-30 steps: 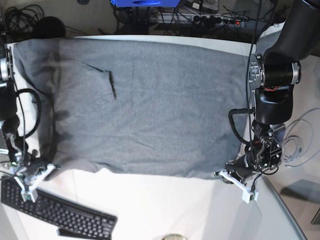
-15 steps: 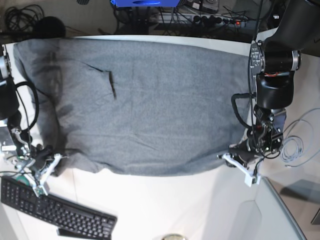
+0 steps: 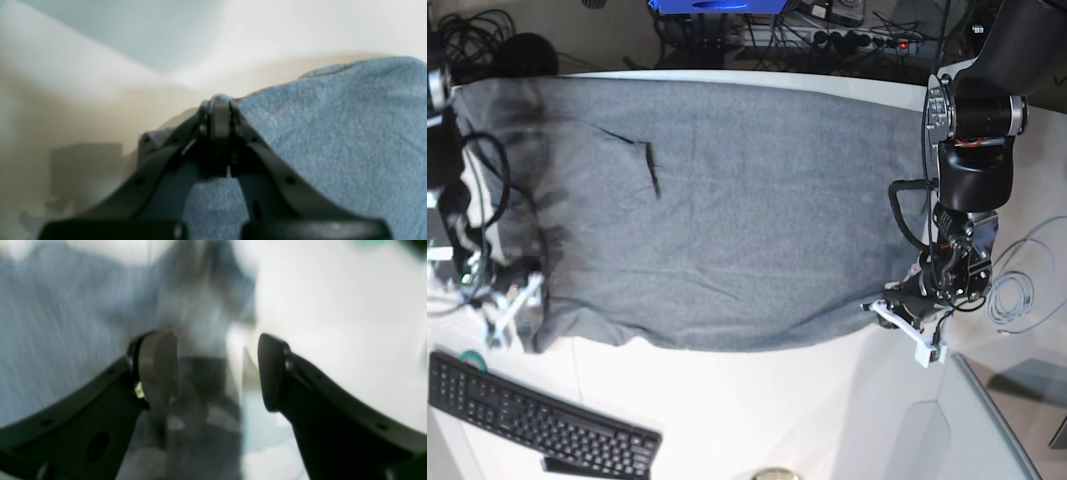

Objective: Layout the t-shirt on the table in an organized manner, then fold the t-shirt properly
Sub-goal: 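Grasp the hem corners with both grippers and pull them apart, then hold the hem corners with both grippers, stretching the shirt flat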

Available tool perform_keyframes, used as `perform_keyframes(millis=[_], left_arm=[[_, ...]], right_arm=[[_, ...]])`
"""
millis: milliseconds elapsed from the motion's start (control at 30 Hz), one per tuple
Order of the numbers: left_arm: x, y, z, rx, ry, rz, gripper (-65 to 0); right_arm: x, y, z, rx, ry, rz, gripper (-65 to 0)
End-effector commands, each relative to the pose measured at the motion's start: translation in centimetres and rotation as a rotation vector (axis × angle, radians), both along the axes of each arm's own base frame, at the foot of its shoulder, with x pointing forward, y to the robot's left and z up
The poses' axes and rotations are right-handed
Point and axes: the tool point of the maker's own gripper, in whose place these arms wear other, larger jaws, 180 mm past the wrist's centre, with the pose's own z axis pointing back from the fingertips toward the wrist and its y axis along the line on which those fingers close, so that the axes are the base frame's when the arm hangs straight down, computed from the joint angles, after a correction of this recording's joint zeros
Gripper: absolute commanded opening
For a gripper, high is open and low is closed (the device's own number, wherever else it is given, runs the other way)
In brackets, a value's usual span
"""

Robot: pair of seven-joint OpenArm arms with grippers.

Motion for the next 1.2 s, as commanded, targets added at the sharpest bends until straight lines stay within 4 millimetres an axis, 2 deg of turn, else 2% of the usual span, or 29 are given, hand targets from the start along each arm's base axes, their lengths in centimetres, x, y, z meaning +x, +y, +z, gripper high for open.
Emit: perform_keyframes(millis=[0,200,300,400,567,633,767,900,1167], left_arm=[[1.7,0.4,2.1,-0.001,-0.062,0.005,-65.0],[1.9,0.4,2.3,-0.001,-0.067,0.005,-65.0],[1.8,0.9,2.4,0.007,-0.067,0.009,-65.0],[1.6,1.1,2.2,0.01,-0.062,0.011,-65.0],[1.5,1.9,2.3,0.022,-0.061,0.017,-65.0],[1.5,2.0,2.3,0.024,-0.061,0.018,-65.0],[1.4,2.8,2.4,0.037,-0.061,0.023,-65.0],[1.4,3.2,2.5,0.043,-0.061,0.026,-65.0],[1.5,3.2,2.6,0.043,-0.064,0.026,-65.0]], right_arm=[[1.9,0.1,2.1,0.001,-0.08,-0.014,-29.0],[1.3,0.7,0.7,0.0,-0.06,-0.091,-29.0],[1.7,1.0,0.6,0.0,-0.056,-0.095,-29.0],[2.3,1.0,0.4,-0.079,-0.05,-0.075,-29.0],[2.5,-0.4,-0.2,-0.274,-0.072,-0.075,-29.0],[2.6,-1.1,0.1,-0.327,-0.083,-0.083,-29.0],[2.5,-1.9,0.3,-0.353,-0.085,-0.09,-29.0],[2.6,-3.5,0.9,-0.38,-0.089,-0.099,-29.0],[2.4,-7.7,2.5,-0.445,-0.097,-0.128,-29.0]])
